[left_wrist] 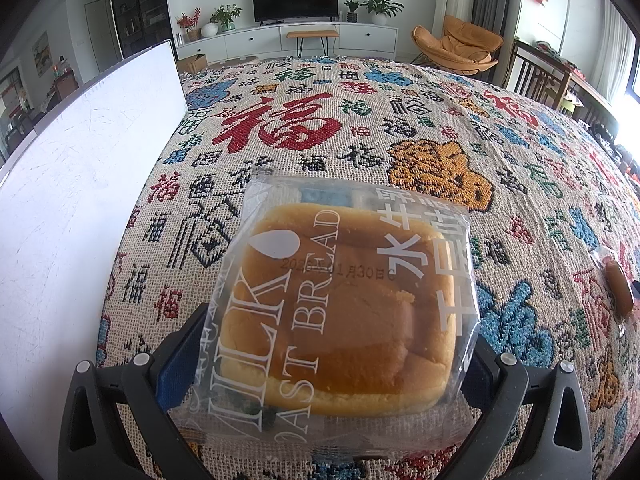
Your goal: Organize snacks
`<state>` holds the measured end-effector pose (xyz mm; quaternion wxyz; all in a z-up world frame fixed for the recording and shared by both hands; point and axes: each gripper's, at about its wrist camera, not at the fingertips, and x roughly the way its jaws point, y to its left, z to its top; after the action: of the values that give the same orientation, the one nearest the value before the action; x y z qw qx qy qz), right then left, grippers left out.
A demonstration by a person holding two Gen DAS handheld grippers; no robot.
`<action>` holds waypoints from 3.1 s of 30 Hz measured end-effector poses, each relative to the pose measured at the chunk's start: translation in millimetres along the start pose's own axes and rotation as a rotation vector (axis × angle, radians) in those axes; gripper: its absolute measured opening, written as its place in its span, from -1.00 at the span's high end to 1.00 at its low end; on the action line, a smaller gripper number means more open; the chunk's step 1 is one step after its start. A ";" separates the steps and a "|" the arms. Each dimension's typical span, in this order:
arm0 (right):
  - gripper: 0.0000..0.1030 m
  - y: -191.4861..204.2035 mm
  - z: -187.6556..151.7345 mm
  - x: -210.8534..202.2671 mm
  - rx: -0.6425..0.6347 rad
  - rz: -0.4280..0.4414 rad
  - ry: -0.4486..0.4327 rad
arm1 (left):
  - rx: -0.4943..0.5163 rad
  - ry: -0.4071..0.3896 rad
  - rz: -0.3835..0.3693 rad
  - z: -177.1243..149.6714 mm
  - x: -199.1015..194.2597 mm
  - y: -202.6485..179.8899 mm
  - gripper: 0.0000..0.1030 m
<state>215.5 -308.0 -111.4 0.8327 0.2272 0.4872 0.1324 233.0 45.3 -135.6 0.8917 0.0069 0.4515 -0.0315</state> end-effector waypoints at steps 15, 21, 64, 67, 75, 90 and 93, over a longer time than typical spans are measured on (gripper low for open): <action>0.56 59.8 8.5 17.5 -0.258 -0.229 0.187 | -0.033 0.041 -0.207 -4.6 -44.6 -0.4 -0.43; 0.58 78.4 9.2 -11.6 -0.244 -0.150 0.156 | -0.113 0.003 -0.311 -10.8 -86.0 4.1 -0.43; -0.47 513.0 -90.6 63.0 -0.864 0.168 0.066 | -0.334 -0.219 0.461 -55.6 -256.4 228.4 -1.00; -0.68 513.4 -92.7 50.8 -0.884 0.204 -0.033 | -0.330 -0.236 0.476 -57.9 -261.9 226.4 -1.00; -0.69 517.2 -107.3 70.4 -0.947 0.107 0.039 | -0.321 -0.263 0.488 -59.6 -267.8 223.5 -1.00; -0.69 529.0 -122.8 84.1 -0.983 0.076 0.077 | -0.363 -0.191 0.496 -69.5 -255.6 244.5 -1.00; -0.69 530.8 -125.8 88.1 -0.984 0.073 0.085 | -0.392 -0.176 0.501 -74.6 -254.7 246.3 -1.00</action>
<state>149.4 219.7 38.6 0.8154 -0.1817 0.3924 0.3848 37.9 306.9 21.4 0.8916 -0.0566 0.3544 0.2760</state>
